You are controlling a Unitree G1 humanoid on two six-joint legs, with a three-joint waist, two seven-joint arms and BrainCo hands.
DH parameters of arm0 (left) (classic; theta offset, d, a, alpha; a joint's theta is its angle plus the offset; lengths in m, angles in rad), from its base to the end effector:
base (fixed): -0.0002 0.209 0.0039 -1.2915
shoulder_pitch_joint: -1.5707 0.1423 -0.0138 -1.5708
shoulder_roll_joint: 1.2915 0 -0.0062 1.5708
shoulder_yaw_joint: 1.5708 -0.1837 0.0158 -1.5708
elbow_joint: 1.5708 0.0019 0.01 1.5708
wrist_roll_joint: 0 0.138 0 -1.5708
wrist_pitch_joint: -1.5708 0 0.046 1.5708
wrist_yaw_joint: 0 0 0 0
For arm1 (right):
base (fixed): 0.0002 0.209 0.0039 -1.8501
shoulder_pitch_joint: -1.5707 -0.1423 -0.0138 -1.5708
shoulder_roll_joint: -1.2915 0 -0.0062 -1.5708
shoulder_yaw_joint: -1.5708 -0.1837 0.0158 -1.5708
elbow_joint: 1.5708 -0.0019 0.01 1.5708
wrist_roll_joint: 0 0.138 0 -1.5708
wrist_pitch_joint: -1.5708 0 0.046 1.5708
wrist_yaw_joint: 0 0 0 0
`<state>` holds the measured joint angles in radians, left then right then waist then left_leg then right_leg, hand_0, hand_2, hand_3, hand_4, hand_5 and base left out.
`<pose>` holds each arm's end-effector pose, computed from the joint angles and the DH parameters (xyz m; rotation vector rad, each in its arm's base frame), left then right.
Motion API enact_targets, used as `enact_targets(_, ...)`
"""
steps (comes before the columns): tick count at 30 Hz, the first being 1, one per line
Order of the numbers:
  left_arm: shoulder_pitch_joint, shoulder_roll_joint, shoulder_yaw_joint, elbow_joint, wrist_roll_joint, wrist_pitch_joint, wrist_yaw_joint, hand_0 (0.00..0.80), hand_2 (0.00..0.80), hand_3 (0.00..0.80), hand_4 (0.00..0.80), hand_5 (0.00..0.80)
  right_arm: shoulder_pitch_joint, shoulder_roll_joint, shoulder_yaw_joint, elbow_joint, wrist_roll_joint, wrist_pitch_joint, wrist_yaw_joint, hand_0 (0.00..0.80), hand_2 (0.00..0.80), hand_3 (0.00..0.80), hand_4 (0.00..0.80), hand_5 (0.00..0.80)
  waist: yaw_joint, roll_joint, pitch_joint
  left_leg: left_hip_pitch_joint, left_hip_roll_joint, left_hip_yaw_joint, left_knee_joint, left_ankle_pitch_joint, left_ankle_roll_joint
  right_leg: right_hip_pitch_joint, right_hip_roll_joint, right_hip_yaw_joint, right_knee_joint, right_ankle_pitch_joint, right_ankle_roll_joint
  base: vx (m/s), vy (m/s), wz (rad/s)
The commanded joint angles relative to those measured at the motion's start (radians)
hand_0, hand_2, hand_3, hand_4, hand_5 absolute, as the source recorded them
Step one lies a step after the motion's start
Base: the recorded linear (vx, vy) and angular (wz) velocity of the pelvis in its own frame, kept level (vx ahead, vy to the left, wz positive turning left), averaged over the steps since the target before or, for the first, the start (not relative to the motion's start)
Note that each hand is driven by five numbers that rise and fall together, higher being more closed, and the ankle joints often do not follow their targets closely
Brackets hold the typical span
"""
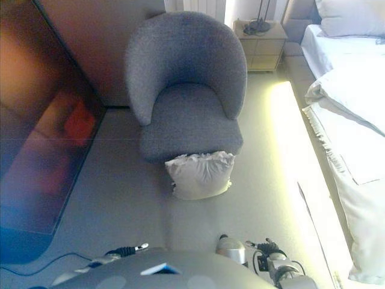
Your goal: Pick up the cushion and take it to the sofa
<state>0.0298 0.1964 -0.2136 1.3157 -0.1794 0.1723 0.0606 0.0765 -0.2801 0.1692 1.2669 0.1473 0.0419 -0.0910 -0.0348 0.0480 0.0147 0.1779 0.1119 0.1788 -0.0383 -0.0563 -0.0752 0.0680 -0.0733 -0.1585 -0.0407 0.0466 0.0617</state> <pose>0.0366 0.2095 -0.1252 0.1937 1.5185 0.1338 0.0339 -0.2397 -0.1176 -0.2759 1.3766 -0.2172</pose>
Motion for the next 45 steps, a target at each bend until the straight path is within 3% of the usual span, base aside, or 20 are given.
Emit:
enact_targets(1,-0.035,0.025,0.028,0.034,-0.010,0.000,0.010,0.000,0.000,0.000,0.000,0.000,-0.072,0.046,0.005,0.058,-0.005,-0.022,-0.002,0.000,0.000,0.000,0.000,0.000,0.010,-0.080,0.030,-0.012,-0.072,-0.001,-0.049,-0.010,0.039,0.065,-0.038,-0.016,-0.039,-0.033,0.051,0.015,0.003,0.05)
enact_targets(11,-0.031,0.027,0.021,0.037,0.047,-0.014,-0.002,0.000,0.000,0.000,0.000,0.000,-0.072,0.049,0.003,0.063,0.005,-0.026,-0.006,0.000,0.000,0.000,0.000,0.000,0.013,-0.083,0.031,-0.015,-0.078,-0.002,-0.049,-0.014,0.042,0.065,-0.041,-0.019,-0.041,-0.031,0.055,0.005,0.002,0.04)
enact_targets(21,-0.035,0.027,0.007,0.034,0.060,0.021,-0.022,0.000,0.000,0.000,0.000,0.000,-0.077,0.049,0.011,0.057,-0.008,-0.031,-0.001,0.000,0.000,0.000,0.000,0.000,0.010,-0.084,0.033,-0.004,-0.077,0.002,-0.049,-0.017,0.046,0.070,-0.035,-0.008,-0.033,-0.041,0.049,0.002,-0.003,0.00)
enact_targets(34,-0.036,0.033,0.017,0.030,0.051,0.026,0.005,0.000,0.000,0.000,0.000,0.000,-0.080,0.048,0.019,0.051,0.001,-0.035,0.012,0.000,0.000,0.000,0.000,0.000,0.011,-0.086,0.040,0.003,-0.050,0.000,-0.038,-0.012,0.033,0.082,-0.009,0.000,-0.027,-0.061,0.030,0.011,-0.079,0.00)
enact_targets(36,-0.038,0.031,0.025,0.029,0.031,0.022,0.016,0.000,0.000,0.000,0.000,0.000,-0.087,0.047,0.024,0.049,-0.006,-0.035,0.012,0.000,0.000,0.000,0.000,0.000,0.012,-0.093,0.050,-0.006,-0.035,0.009,0.007,-0.016,0.023,0.078,-0.007,0.000,-0.015,-0.063,0.020,-0.019,-0.117,0.01)
enact_targets(39,-0.048,0.027,0.052,0.028,-0.013,-0.007,0.032,0.000,0.000,0.000,0.000,0.000,-0.108,0.036,0.032,0.034,0.000,-0.026,0.010,0.000,0.000,0.000,0.000,0.000,0.028,-0.129,0.092,-0.126,0.011,0.006,0.300,0.015,0.007,0.053,-0.026,-0.015,0.023,-0.057,-0.014,-0.083,-0.167,0.02)
enact_targets(41,-0.046,0.027,0.064,0.028,-0.030,-0.024,0.027,0.000,0.000,0.000,0.000,0.000,-0.119,0.025,0.038,0.023,0.008,-0.014,0.009,0.000,0.000,0.000,0.000,0.000,0.040,-0.141,0.123,-0.209,0.030,-0.011,0.439,0.035,0.016,0.048,-0.032,-0.005,0.046,-0.059,-0.034,-0.054,-0.131,-0.07)
enact_targets(43,-0.042,0.026,0.076,0.025,-0.051,-0.026,0.027,0.000,0.000,0.000,0.000,0.000,-0.126,0.018,0.039,0.020,0.008,-0.008,0.012,0.000,0.000,0.000,0.000,0.000,0.051,-0.141,0.140,-0.242,0.027,-0.023,0.470,0.033,0.026,0.050,-0.031,0.006,0.065,-0.070,-0.040,0.015,-0.039,-0.05)
enact_targets(45,-0.026,0.021,0.099,0.030,-0.076,-0.039,0.032,0.000,0.000,0.000,0.000,0.000,-0.133,0.011,0.035,0.017,0.002,-0.006,0.015,0.000,0.000,0.000,0.000,0.000,0.079,-0.124,0.150,-0.272,-0.027,-0.065,0.398,0.031,0.036,0.067,-0.014,0.035,0.082,-0.100,-0.034,0.136,0.037,-0.11)
